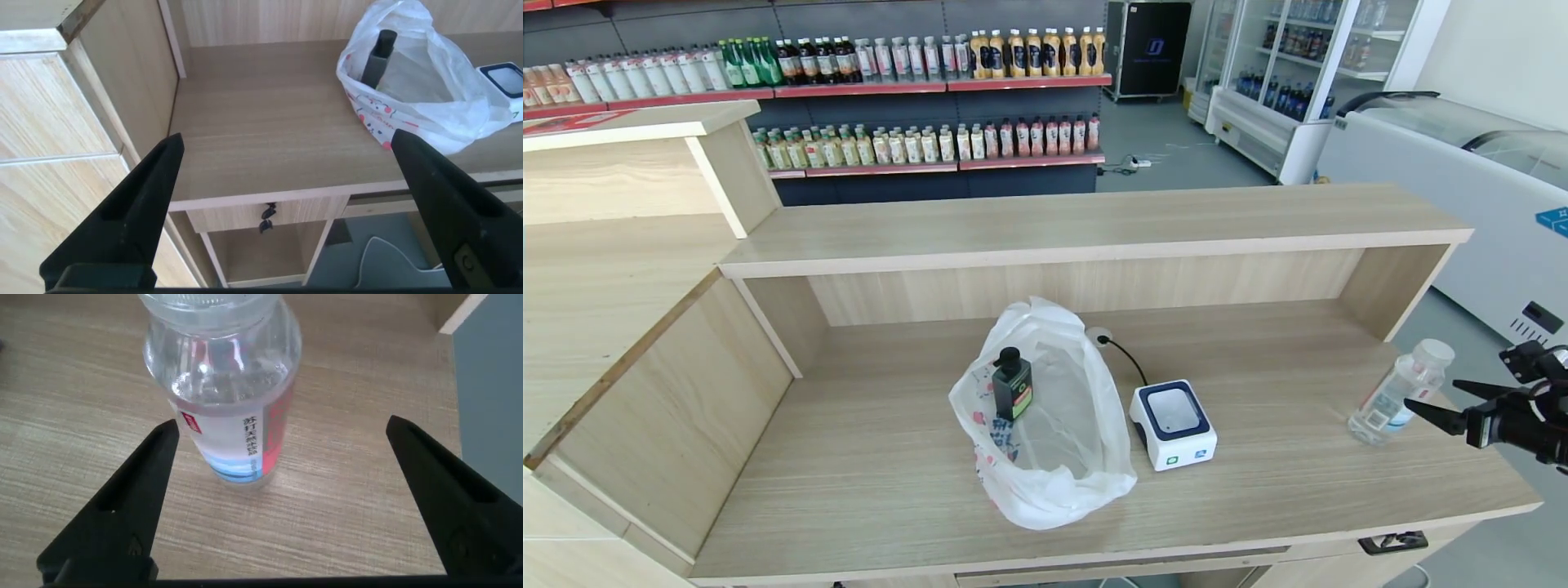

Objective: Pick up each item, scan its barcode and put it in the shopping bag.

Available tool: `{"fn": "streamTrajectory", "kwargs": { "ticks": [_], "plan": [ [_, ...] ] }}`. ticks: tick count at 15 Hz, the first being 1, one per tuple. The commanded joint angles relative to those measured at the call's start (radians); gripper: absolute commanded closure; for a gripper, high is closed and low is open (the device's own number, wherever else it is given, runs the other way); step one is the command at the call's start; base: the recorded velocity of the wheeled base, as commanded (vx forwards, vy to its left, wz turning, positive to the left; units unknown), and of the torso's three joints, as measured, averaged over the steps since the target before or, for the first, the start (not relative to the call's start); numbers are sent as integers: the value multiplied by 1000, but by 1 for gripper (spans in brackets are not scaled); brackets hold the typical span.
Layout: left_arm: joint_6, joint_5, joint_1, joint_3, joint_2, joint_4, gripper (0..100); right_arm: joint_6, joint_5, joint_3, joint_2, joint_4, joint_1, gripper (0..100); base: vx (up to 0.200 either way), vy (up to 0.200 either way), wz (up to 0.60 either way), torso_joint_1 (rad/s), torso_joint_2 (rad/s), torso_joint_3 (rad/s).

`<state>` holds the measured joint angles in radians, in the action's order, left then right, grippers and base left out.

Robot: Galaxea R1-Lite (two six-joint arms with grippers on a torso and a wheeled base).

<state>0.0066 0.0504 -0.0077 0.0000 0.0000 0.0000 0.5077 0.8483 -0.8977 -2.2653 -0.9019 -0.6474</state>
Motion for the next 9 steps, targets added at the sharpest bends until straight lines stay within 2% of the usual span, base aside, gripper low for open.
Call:
{"fn": "streamTrajectory", "kwargs": {
  "ticks": [1,9],
  "plan": [
    [0,0,0,0,0,0,0,0,0,-9,-42,-12,40,0,0,0,0,0,0,0],
    [0,0,0,0,2,0,0,-1,0,-24,-112,-112,95,0,0,0,0,0,0,0]
  ]
}}
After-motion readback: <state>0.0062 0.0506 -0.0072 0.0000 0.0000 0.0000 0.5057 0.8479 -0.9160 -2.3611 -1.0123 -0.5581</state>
